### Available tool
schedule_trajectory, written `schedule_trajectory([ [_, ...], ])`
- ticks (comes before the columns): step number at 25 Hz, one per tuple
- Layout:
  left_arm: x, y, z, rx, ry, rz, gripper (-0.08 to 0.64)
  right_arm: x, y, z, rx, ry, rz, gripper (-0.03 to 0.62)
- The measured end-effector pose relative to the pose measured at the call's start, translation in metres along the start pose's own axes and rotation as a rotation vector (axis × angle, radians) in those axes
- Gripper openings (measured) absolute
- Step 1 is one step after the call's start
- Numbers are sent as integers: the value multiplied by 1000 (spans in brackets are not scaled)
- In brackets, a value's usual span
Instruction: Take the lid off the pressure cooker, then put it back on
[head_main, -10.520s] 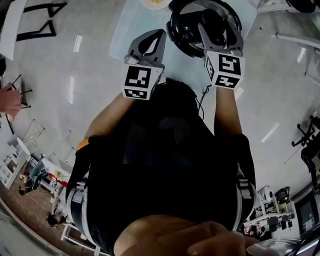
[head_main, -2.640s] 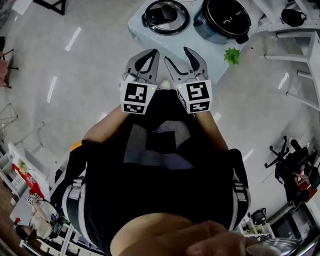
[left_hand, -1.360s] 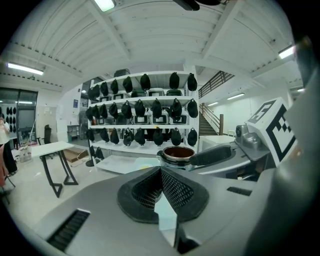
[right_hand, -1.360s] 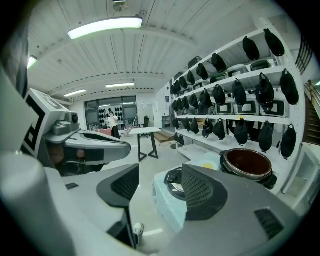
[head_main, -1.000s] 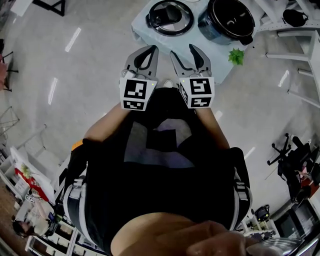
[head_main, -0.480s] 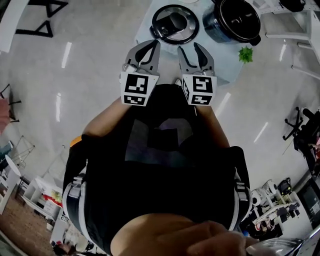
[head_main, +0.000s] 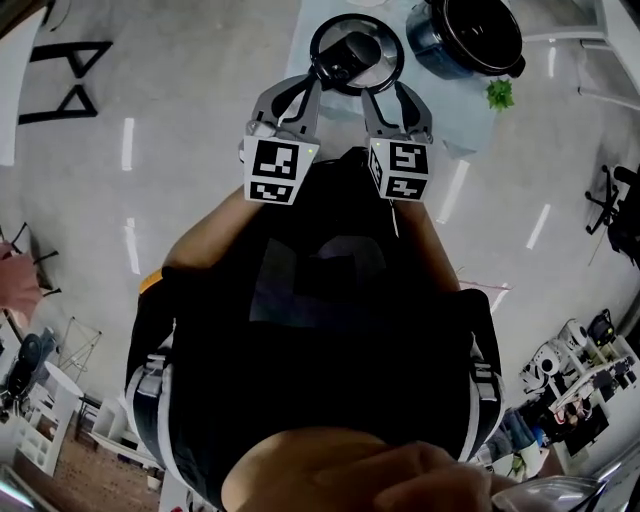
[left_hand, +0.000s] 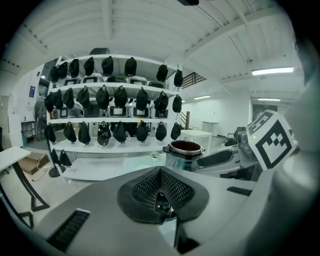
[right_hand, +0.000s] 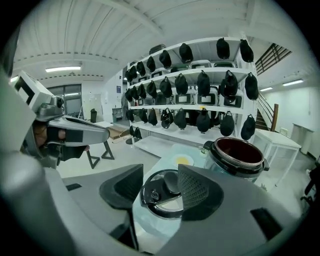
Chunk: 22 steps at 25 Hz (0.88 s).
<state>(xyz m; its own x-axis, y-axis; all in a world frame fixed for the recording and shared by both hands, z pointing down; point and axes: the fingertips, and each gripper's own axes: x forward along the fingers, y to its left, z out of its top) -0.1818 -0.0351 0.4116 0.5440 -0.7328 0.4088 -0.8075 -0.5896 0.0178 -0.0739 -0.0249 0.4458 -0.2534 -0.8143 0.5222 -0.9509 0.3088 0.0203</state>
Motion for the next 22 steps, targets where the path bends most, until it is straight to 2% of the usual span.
schedule_trajectory([
  [5, 15, 15, -8, 6, 23, -35, 8, 21, -3, -2, 8, 28, -31, 249],
  [10, 44, 15, -19, 27, 47, -68, 7, 48, -18, -9, 22, 45, -23, 273],
  [17, 74, 33, -22, 29, 85, -12, 7, 94, -33, -24, -10, 92, 29, 285],
  [22, 93, 57, -39, 11, 141, 23, 7, 134, -28, -38, -27, 146, 76, 296],
])
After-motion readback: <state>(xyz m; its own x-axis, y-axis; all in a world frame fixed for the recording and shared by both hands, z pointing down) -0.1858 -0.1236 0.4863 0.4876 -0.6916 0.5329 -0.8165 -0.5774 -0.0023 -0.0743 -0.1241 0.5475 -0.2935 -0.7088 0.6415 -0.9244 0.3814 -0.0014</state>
